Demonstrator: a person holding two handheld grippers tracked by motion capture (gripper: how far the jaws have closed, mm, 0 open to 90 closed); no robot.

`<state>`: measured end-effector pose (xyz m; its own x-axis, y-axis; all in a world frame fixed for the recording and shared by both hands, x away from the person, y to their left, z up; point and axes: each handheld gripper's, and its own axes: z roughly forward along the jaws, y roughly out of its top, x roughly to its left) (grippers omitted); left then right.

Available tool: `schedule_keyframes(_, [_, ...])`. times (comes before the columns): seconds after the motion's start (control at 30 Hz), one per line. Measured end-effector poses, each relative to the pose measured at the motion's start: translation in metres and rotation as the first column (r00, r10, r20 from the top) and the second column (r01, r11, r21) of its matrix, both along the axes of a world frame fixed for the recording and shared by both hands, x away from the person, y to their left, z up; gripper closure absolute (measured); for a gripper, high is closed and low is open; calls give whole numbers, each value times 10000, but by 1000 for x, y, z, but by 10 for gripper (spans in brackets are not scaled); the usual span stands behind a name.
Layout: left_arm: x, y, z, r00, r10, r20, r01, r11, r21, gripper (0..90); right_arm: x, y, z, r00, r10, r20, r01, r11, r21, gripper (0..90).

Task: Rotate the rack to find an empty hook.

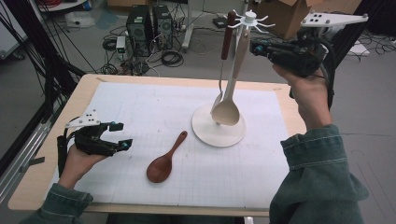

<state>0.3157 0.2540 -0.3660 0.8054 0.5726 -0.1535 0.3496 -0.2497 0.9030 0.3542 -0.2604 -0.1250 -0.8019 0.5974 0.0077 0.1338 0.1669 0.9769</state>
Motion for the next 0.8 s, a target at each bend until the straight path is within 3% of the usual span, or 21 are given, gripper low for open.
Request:
schedule_keyframes(0.3, [-1, -2, 0, 10000, -37, 13, 37, 10000, 28, 188, 0, 2, 11, 9996, -265, 62, 265, 9996, 78, 896])
schedule_keyframes(0.8, [-2, -1, 1, 10000, -71, 36, 71, 10000, 4, 192, 4, 15, 12, 9988, -470, 164, 474, 9987, -211, 896])
